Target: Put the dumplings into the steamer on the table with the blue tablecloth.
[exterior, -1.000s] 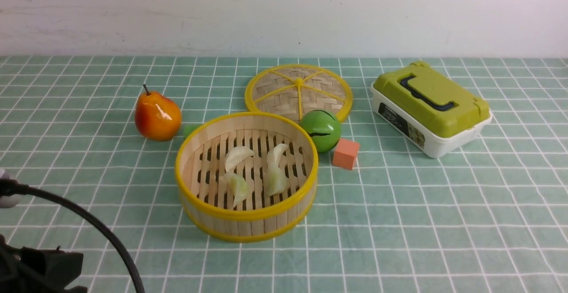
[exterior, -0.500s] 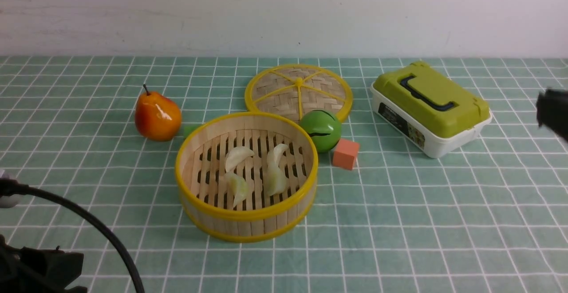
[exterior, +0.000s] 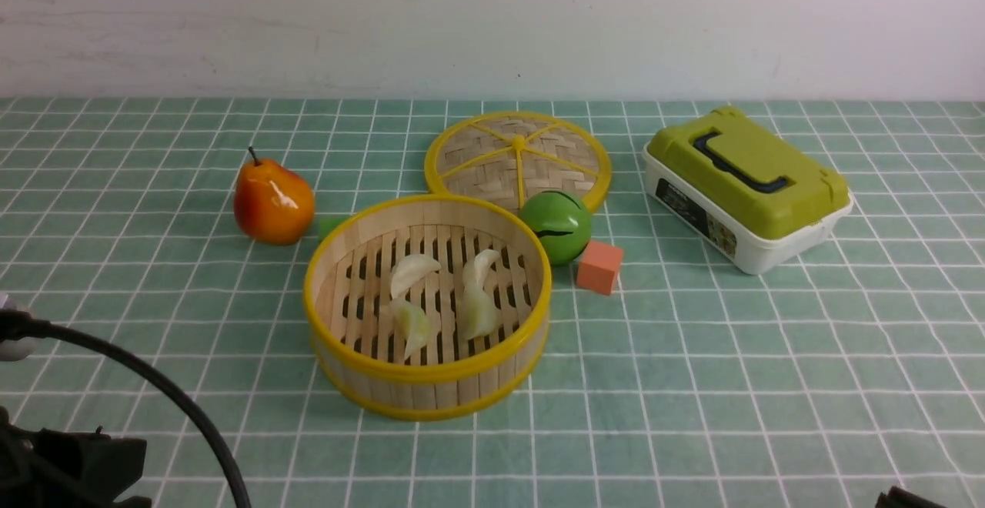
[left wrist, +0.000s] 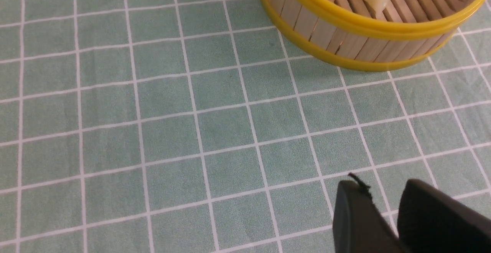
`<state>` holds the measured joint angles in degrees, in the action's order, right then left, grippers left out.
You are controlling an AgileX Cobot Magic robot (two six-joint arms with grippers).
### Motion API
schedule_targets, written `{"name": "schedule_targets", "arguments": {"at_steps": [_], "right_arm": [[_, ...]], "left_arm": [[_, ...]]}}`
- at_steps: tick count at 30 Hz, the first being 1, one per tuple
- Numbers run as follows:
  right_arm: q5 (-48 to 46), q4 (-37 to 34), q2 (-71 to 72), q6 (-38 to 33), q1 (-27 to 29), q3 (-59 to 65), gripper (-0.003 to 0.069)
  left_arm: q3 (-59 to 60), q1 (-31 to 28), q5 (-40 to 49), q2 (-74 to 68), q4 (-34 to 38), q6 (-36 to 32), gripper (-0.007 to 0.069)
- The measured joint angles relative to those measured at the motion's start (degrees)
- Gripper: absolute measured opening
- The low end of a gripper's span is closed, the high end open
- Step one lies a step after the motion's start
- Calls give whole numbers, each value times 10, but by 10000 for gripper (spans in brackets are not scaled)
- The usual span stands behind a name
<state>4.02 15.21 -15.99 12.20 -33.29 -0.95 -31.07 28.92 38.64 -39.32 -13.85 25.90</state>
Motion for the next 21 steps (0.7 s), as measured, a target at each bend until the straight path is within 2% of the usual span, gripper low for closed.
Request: {"name": "schedule_targets", "arguments": {"at_steps": [6,9,11,12,15,17,21], "right_arm": [[-56,-17,93,1,4,6,-1],[-100,-31,151,1,37,12,-1],[-118,-47,161,1,68,14,-1],[-130,-64,165,-1,111,16,-1],[-135,-95,166,-3,182,23,-1],[-155,-130,166,-3,251,25,-1],[-206,-157,166,-4,320,25,-1]], "left_arm": [[0,0,1,0,0,0,181],[0,0,1,0,0,0,183],[0,0,1,0,0,0,183],[0,0,1,0,2,0,184],[0,0,1,0,0,0,184],[0,0,1,0,0,0,185],[0,0,1,0,-1,0,188]]}}
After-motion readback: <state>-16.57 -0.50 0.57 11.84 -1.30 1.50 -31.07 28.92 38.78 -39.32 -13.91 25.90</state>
